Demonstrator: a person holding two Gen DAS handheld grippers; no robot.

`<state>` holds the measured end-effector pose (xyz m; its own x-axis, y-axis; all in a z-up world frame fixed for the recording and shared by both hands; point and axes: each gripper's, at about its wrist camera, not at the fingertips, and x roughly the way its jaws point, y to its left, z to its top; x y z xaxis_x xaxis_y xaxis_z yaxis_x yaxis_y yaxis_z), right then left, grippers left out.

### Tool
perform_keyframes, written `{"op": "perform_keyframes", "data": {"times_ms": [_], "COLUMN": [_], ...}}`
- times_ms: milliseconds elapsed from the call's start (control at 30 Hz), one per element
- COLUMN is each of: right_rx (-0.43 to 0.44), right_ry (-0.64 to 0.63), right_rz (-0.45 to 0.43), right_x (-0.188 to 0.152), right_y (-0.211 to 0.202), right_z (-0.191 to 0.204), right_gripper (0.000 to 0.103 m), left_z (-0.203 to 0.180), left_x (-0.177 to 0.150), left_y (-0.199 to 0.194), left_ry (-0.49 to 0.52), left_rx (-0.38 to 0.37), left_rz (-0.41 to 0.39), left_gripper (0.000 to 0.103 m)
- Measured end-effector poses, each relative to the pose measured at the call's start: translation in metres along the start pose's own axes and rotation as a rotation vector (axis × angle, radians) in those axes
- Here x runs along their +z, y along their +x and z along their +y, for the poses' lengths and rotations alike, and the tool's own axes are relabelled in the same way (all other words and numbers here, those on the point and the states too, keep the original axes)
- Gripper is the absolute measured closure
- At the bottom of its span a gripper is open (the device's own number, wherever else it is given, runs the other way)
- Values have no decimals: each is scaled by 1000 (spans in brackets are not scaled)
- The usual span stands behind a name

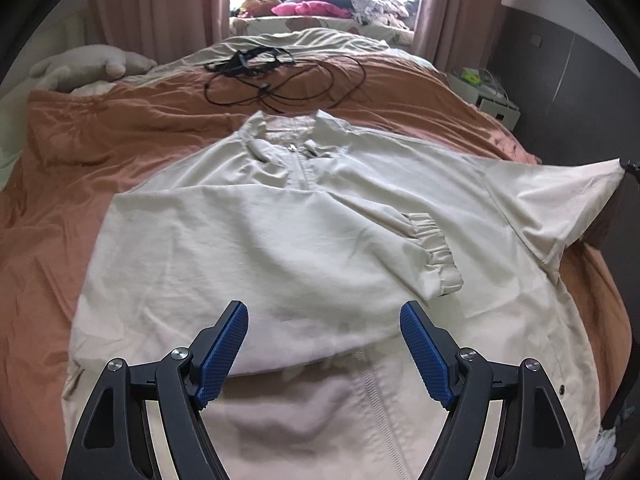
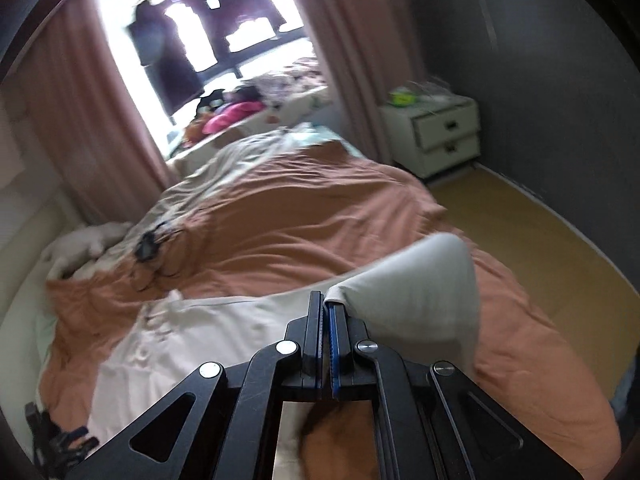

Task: Fold large clothes
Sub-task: 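Fold the jacket side panel over the body and open the right tool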

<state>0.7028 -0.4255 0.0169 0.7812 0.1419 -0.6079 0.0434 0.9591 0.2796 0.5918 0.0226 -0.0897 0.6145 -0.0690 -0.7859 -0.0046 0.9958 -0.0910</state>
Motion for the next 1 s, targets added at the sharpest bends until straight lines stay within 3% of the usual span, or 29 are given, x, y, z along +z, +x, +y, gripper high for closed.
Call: {"op": "perform_keyframes", "data": {"times_ms": [267, 500, 700, 900, 933, 1000], "right_rx": [91, 134, 176, 202, 204, 249], "right_ry": [-163, -258, -354, -422, -437, -467], "right_rz": [39, 109, 215, 380, 414, 461], "right_x": [-18, -50, -91, -156, -171, -193], "right_y": [4, 29, 62, 101, 107, 110], "right_z": [110, 179, 237, 280, 285, 292], "right_gripper": [100, 100, 100, 98, 97, 76], "left_z": [52, 99, 134, 157, 159, 161], "left_x": [-12, -27, -41, -55, -56, -58], "left_y": [-30, -42, -43, -38, -37, -36], "left_ry": [-55, -95, -141, -178, -183, -188], "left_rx": [14, 32, 41, 50, 51, 50], "left_rz": [-28, -34, -26, -3, 0, 3], "left_gripper": [23, 23, 23, 23, 23, 23]}}
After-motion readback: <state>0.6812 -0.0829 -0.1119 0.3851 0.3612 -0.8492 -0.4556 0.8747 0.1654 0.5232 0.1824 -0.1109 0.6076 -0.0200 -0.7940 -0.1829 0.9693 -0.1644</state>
